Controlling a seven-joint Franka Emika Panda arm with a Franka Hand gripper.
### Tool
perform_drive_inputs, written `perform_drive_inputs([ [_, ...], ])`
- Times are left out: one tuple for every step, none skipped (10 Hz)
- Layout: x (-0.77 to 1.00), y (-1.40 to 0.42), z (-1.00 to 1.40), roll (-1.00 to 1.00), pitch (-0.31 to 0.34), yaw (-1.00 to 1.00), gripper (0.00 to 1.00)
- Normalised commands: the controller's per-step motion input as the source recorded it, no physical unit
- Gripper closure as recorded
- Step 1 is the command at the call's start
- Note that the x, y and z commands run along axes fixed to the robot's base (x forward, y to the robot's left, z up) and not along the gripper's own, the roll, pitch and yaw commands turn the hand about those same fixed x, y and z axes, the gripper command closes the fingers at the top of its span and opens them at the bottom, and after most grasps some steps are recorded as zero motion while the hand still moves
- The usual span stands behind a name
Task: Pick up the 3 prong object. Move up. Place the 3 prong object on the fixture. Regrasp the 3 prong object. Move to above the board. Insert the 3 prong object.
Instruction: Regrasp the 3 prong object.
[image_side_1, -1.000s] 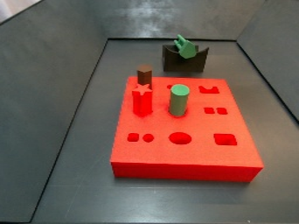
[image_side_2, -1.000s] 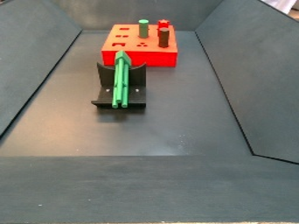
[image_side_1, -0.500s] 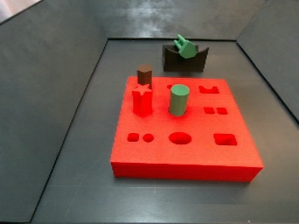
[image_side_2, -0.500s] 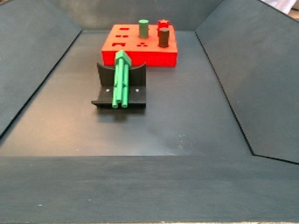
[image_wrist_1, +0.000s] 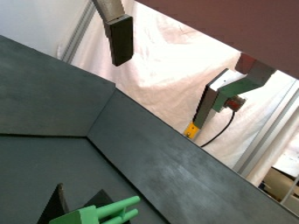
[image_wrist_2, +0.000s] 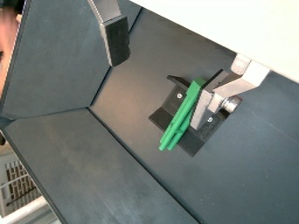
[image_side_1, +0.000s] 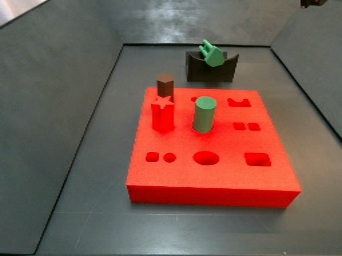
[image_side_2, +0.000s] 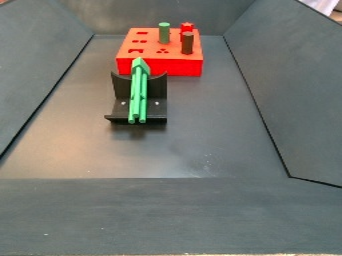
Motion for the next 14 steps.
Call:
perform_drive_inputs([
  [0.03,0.04,-1.00,0.15,-0.045,0.30,0.00],
  [0.03,0.04,-1.00,0.15,-0.059,0.28,0.00],
  [0.04,0.04,-1.00,0.13,-0.116,0.21,0.00],
  [0.05,0.04,-1.00,0.11,-0.155,0.16,0.00],
  [0.06,0.04,-1.00,0.09,-0.179,0.11,0.00],
  [0.06,0.04,-1.00,0.09,-0.185,0.04,0.00],
  [0.07,0.03,-1.00,0.08,-0.181,-0.01,0.00],
  [0.07,0.03,-1.00,0.07,-0.162,-0.05,0.00],
  [0.07,0.03,-1.00,0.07,-0.147,-0.07,0.00],
  [0.07,0.03,-1.00,0.06,-0.107,-0.10,0.00],
  [0.07,0.03,-0.97,0.06,-0.087,-0.10,0.00],
  [0.06,0.02,-0.74,0.05,-0.050,-0.10,0.00],
  [0.05,0.01,-0.57,0.05,-0.024,-0.09,0.00],
  [0.05,0.01,-0.34,0.05,0.009,-0.07,0.00],
])
